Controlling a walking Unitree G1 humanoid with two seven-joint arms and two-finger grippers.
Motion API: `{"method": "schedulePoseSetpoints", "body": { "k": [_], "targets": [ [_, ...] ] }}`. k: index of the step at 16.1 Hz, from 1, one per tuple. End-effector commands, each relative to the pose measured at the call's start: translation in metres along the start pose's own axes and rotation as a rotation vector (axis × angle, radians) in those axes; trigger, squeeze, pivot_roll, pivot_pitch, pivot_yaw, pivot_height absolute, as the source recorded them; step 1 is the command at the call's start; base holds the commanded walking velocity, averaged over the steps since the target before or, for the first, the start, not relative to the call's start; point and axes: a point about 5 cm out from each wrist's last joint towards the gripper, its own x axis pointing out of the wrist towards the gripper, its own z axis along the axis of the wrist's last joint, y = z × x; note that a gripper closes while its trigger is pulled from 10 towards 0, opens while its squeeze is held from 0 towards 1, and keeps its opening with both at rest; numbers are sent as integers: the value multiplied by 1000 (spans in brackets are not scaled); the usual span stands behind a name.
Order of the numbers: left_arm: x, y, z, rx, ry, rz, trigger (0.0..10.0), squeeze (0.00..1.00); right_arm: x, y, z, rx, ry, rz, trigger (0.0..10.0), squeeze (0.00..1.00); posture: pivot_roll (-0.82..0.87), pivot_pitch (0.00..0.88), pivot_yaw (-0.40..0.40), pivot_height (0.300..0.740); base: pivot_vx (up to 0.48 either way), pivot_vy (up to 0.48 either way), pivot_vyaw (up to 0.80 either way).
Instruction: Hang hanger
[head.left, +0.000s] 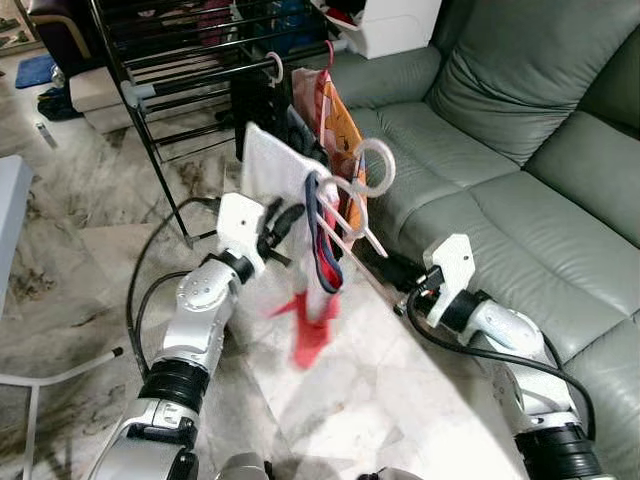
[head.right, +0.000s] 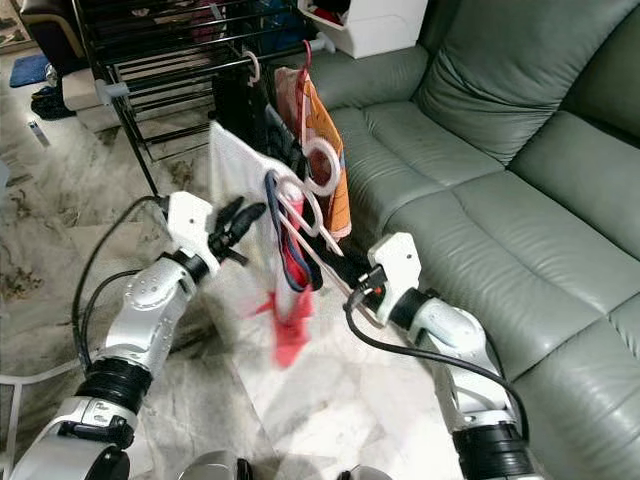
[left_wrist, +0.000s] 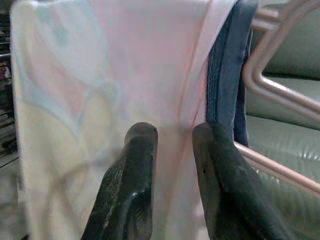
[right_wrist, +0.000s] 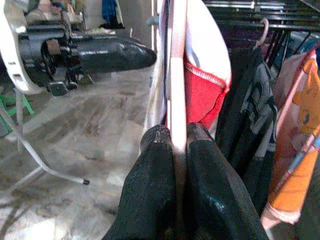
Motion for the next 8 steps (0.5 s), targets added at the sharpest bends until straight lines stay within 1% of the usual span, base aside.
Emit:
{"method": "schedulePoseSetpoints", "body": {
  "k": [1, 3, 6, 8],
  "targets": [
    [1, 4, 1, 16, 1, 18, 10000, 1000, 5, 0, 21, -38, -76, 18, 10000, 0, -88, 0, 16, 740, 0, 0, 0],
    [2, 10, 4, 46, -9, 56, 10000, 1000, 5, 0, 24, -32, -80, 29, 10000, 0, -92, 0, 17, 740, 0, 0, 0],
    [4, 11, 3, 66, -6, 71, 10000, 1000, 2, -1, 22, -28, -69, 34, 10000, 0, -93, 0, 16, 740, 0, 0, 0],
    [6, 13, 4, 68, -7, 87, 10000, 1000, 3, 2, 25, -19, -74, 67, 10000, 0, -102, 0, 16, 740, 0, 0, 0]
  ]
}}
